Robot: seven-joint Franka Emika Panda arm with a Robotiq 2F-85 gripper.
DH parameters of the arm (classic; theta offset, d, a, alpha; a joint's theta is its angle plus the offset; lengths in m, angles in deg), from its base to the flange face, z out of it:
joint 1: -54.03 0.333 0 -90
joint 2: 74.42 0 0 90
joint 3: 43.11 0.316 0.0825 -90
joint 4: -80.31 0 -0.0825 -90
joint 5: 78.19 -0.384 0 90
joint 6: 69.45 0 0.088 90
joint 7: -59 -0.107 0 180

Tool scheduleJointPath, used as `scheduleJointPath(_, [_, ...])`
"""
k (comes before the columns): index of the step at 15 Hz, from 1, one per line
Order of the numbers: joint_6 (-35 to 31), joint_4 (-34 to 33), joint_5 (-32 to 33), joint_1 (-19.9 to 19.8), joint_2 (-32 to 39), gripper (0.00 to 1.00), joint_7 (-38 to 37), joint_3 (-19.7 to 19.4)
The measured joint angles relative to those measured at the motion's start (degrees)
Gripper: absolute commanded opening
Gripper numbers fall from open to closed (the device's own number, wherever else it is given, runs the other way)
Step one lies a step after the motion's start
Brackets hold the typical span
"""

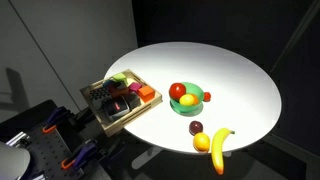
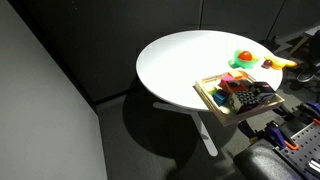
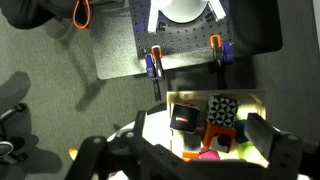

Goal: Put the toy plum in the bowl

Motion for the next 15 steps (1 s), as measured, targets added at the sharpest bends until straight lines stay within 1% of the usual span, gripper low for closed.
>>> scheduleJointPath(10, [-0.53,0.35,0.00,0.02,0.55,1.00,0.00,-0.08])
scheduleJointPath(15, [-4.73,1.71,0.00,0.02,3.51,1.00,0.26,-1.50])
